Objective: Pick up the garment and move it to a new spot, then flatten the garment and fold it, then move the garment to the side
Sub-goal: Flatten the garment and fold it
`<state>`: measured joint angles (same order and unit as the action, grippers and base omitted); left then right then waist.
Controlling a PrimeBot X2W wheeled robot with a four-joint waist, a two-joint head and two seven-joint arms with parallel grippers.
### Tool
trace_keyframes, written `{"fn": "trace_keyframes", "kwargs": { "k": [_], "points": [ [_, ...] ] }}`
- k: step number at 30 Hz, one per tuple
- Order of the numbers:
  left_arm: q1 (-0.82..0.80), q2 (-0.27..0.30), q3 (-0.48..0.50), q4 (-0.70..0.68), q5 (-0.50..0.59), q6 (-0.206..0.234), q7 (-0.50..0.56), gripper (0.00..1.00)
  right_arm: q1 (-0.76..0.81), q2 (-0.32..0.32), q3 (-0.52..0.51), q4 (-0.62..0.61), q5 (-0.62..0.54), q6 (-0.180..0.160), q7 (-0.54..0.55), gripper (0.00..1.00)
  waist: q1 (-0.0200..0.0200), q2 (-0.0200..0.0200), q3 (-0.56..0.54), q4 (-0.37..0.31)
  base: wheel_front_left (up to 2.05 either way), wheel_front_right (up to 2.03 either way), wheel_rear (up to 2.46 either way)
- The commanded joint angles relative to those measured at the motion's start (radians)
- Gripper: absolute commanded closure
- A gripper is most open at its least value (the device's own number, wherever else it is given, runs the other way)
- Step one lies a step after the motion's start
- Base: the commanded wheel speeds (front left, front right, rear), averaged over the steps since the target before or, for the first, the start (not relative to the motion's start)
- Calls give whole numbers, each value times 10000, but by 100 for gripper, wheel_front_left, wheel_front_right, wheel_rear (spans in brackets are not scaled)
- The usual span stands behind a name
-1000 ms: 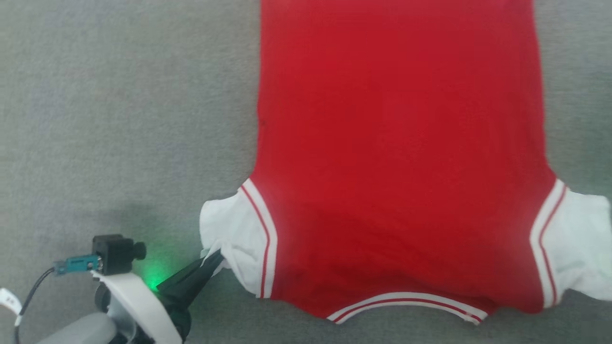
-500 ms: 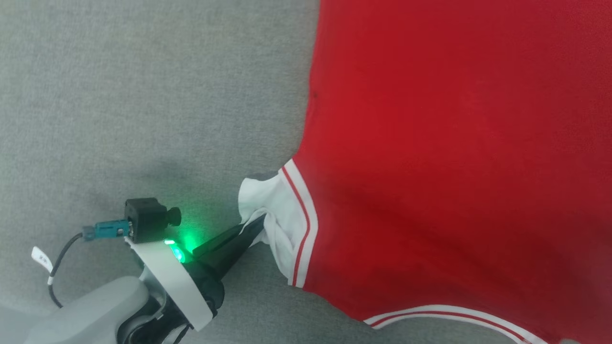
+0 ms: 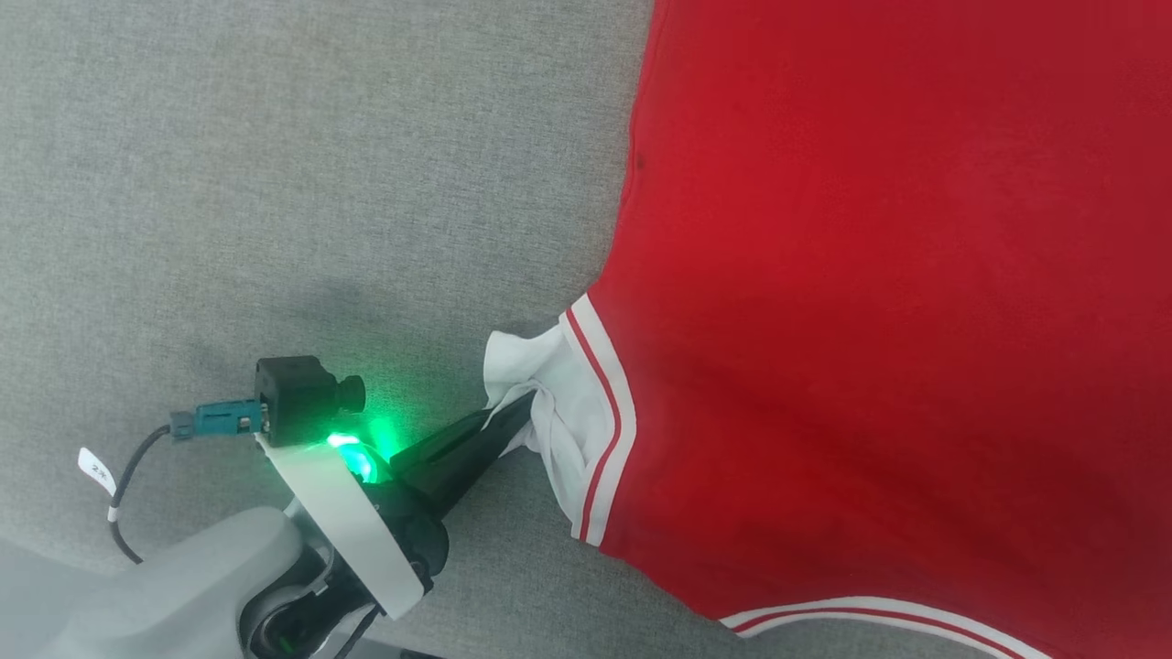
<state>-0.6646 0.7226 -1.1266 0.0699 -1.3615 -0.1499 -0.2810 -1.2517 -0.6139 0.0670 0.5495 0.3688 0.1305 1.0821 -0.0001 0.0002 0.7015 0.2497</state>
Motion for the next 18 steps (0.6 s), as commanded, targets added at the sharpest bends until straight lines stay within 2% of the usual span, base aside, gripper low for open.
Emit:
{"fn": "trace_keyframes", "kwargs": {
  "k": [1, 5, 10, 15, 16, 18],
  "points": [
    [-210, -1064, -171, 939, -178, 353, 310, 100, 160, 193, 189, 337, -82, 2, -98, 100, 1, -2, -32, -20, 0, 0, 0],
    [-42, -1037, 64, 930, -111, 353, 303, 100, 63, 207, 113, 516, 38, -1, -808, 100, 1, -2, -302, -124, 0, 0, 0],
    [344, -980, 504, 885, 47, 327, 256, 100, 550, -103, 492, 214, 633, 0, -1130, 100, 1, -2, -856, -262, 0, 0, 0],
    [1283, -699, 1375, 847, 376, 246, 218, 100, 2738, -1312, 1251, -1601, 2630, 0, -731, 100, 1, -2, -1840, -640, 0, 0, 0],
    [1283, -699, 1375, 847, 376, 246, 218, 100, 2738, -1312, 1251, -1601, 2630, 0, -731, 100, 1, -2, -1840, -640, 0, 0, 0],
    [1589, -593, 1562, 807, 426, 232, 195, 100, 3647, -1690, 1182, -2354, 3319, 0, -529, 100, 1, -2, -2121, -829, 0, 0, 0]
  ]
}}
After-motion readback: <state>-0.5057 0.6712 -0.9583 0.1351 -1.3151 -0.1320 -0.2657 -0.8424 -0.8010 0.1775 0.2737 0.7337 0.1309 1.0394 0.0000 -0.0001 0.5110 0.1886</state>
